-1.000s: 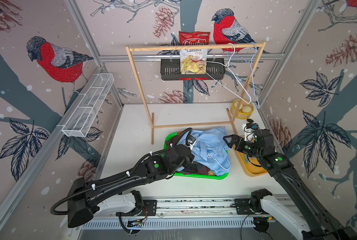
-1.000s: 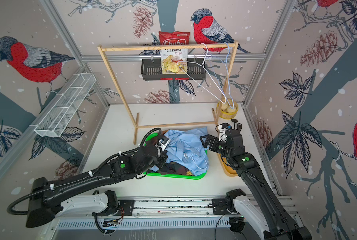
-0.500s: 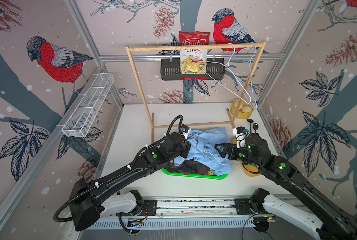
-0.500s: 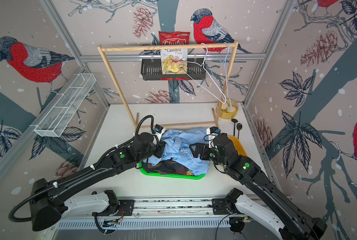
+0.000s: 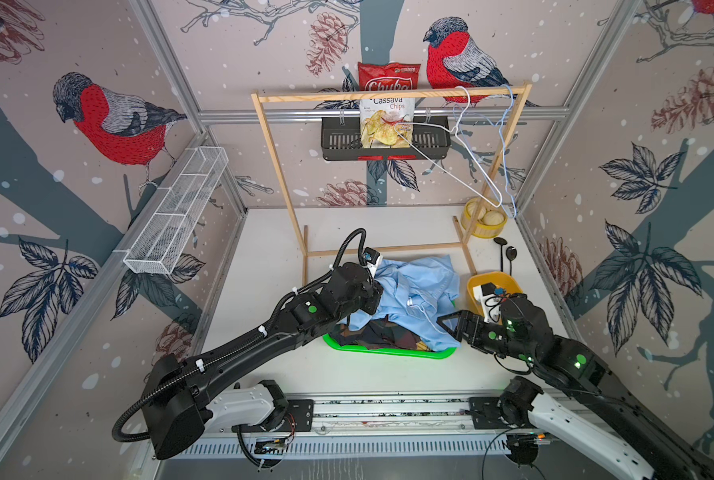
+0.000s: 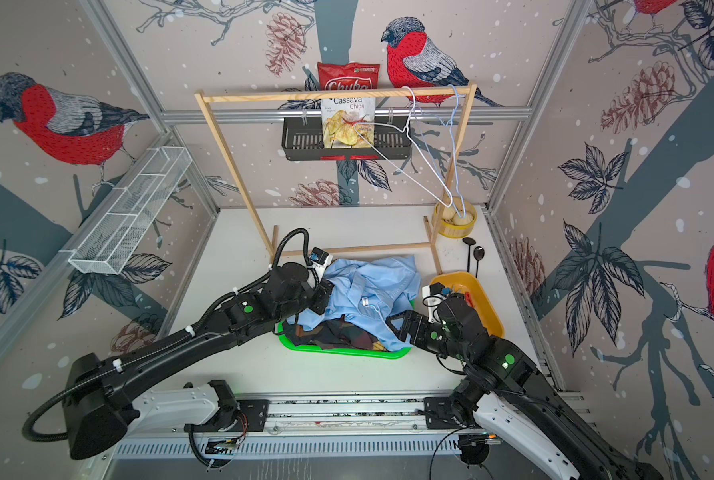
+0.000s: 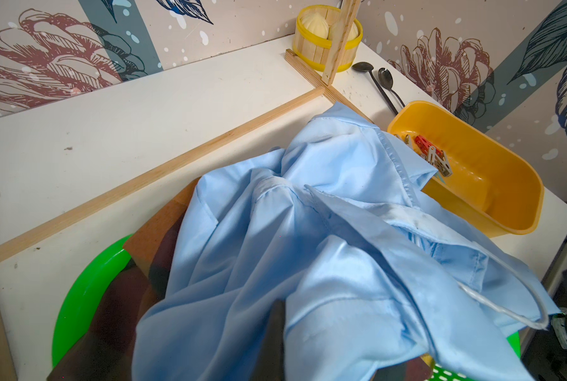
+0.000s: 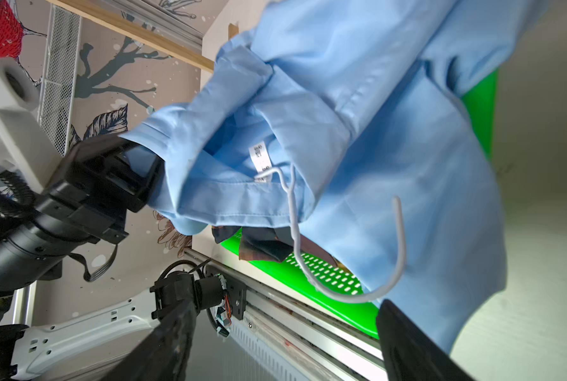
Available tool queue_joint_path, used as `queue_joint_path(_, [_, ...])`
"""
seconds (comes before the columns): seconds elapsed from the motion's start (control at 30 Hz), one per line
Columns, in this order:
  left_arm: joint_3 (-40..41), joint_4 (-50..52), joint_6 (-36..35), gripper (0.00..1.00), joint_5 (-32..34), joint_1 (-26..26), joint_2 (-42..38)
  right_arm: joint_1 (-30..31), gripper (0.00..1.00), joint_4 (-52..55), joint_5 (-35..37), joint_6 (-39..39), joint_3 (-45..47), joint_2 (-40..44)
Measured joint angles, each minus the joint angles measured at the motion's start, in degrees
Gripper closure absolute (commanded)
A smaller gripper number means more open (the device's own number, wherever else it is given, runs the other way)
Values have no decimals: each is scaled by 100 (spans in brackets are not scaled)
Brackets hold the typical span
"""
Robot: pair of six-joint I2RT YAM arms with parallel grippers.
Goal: Remove the clothespins securing long-sleeve shirts to the hanger
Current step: Pick up the hanger from the bin, then remove the long-sleeve shirt from the hanger.
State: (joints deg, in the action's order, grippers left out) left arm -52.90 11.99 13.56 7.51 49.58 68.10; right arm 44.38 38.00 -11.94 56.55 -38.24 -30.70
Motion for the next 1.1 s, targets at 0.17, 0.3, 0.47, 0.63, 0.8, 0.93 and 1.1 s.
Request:
queue_joint_path(0.17, [0,-44,11,100,-17,-48,13,448,18,-669,-133,684,697,72])
queue_joint_path(0.3, [7,-61,7,100,-72,-63,15,739,25,-1268,11,1091,1021,37])
queue_joint_path(0.47, [52,-83,2,100,-109,-68,-17,769,40,-1860,474,1545,1202,149])
queue_joint_path(0.63, [149,-109,11,100,-131,-68,-94,752,48,-2186,944,1729,1202,306])
queue_joint_path(0.8, [210,-142,11,100,-155,-68,-116,691,56,-2234,1198,1858,1202,308])
queue_joint_path(0.93, [254,-151,26,100,-260,-68,-146,638,56,-2240,1338,2006,1268,431])
queue_joint_path(1.1, [293,-264,85,100,-295,-68,-118,616,46,-2251,1305,2140,1373,407])
